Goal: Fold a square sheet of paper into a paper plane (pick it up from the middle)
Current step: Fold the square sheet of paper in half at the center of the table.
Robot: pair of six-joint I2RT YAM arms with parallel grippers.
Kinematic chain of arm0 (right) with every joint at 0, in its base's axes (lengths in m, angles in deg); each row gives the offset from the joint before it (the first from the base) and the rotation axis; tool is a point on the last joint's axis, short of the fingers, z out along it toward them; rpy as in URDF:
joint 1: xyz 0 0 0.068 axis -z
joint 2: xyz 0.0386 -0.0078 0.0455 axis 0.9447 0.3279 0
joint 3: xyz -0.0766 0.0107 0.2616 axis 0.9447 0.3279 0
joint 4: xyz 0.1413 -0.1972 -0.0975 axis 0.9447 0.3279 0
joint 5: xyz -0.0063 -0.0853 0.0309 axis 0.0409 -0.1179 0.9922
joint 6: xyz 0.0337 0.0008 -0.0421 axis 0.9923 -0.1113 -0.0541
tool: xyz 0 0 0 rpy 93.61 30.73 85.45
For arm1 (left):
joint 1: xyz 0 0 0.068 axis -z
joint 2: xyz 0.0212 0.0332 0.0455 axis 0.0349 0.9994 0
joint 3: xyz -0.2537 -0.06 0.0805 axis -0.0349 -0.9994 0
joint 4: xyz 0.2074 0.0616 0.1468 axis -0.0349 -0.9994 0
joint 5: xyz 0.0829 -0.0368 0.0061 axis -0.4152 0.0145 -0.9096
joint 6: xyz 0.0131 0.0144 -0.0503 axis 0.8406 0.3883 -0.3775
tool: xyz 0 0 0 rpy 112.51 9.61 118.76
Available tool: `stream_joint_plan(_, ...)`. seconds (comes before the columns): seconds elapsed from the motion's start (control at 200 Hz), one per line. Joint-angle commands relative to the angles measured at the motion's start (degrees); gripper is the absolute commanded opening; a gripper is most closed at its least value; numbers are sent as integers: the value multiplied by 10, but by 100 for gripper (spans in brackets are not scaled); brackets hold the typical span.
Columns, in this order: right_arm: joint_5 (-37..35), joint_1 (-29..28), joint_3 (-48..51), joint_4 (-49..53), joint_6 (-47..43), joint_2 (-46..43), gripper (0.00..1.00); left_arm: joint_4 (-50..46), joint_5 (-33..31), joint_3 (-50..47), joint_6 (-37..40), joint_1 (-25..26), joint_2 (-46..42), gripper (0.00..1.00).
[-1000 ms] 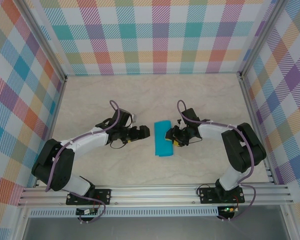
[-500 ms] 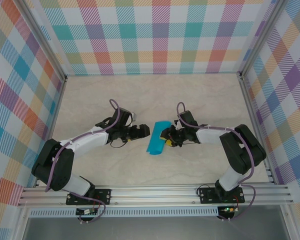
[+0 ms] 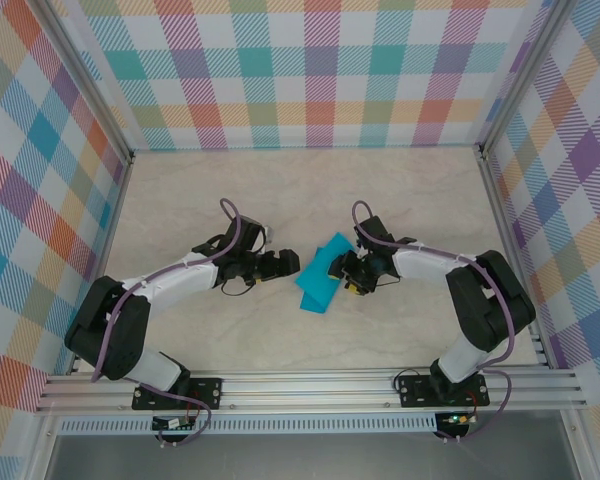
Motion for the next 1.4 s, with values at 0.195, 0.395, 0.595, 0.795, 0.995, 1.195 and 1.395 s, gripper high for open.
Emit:
stream_joint_plan(0.195, -23, -6, -50, 106, -73, 27, 55, -3, -4, 22, 5, 14, 8, 89)
stream_joint_plan(0.395, 2, -16, -67, 97, -96, 38, 60, -2, -7, 27, 5, 14, 11, 89)
stream_joint_plan(0.595, -38, -24, -96, 153, -107, 65, 61, 8, 7, 29, 1, 15, 18, 79)
stream_joint_plan(0.795, -48, -30, -104, 168, -114, 77, 61, 44, 43, 38, -16, 27, 41, 54)
stream_joint_plan(0.995, -51, -30, -103, 158, -105, 73, 62, 70, 63, 74, -24, 51, 109, 40)
stream_joint_plan(1.195, -51, -31, -102, 158, -103, 76, 62, 71, 63, 120, -25, 67, 184, 29)
stream_joint_plan(1.395, -39, -31, -93, 135, -96, 66, 62, 65, 51, 137, -23, 72, 229, 22)
